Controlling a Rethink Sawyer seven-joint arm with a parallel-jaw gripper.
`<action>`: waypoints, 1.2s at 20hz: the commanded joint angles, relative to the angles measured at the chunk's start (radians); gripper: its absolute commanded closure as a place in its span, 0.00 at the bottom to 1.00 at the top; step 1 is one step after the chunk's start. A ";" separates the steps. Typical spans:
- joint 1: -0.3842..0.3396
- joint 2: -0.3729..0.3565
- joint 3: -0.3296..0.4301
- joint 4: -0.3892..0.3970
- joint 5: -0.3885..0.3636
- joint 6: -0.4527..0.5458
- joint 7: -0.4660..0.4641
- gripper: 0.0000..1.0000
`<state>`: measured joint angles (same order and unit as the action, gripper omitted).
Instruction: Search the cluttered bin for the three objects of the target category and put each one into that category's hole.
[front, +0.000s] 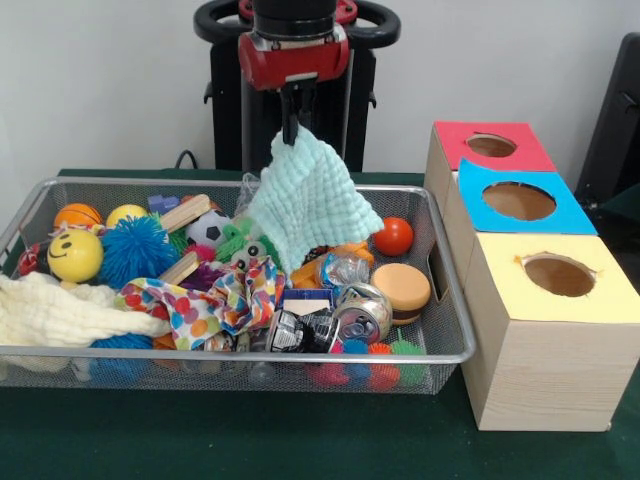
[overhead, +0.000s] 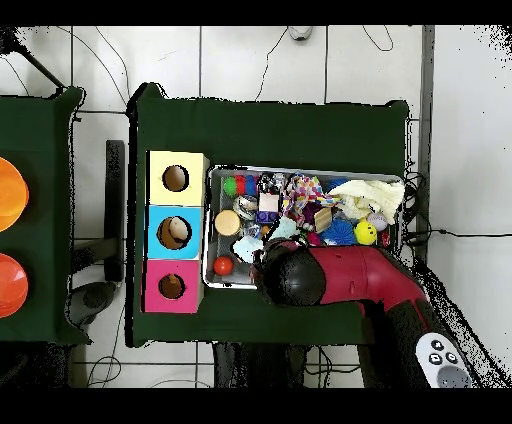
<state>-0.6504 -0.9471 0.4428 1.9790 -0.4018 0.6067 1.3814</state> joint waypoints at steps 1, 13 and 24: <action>-0.021 -0.059 0.089 0.052 0.035 0.093 -0.075 1.00; -0.008 -0.017 0.062 0.069 -0.030 0.010 -0.038 1.00; -0.113 -0.243 0.154 0.143 0.127 0.178 -0.198 1.00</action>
<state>-0.7008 -1.0486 0.4942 2.0566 -0.3616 0.6232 1.3814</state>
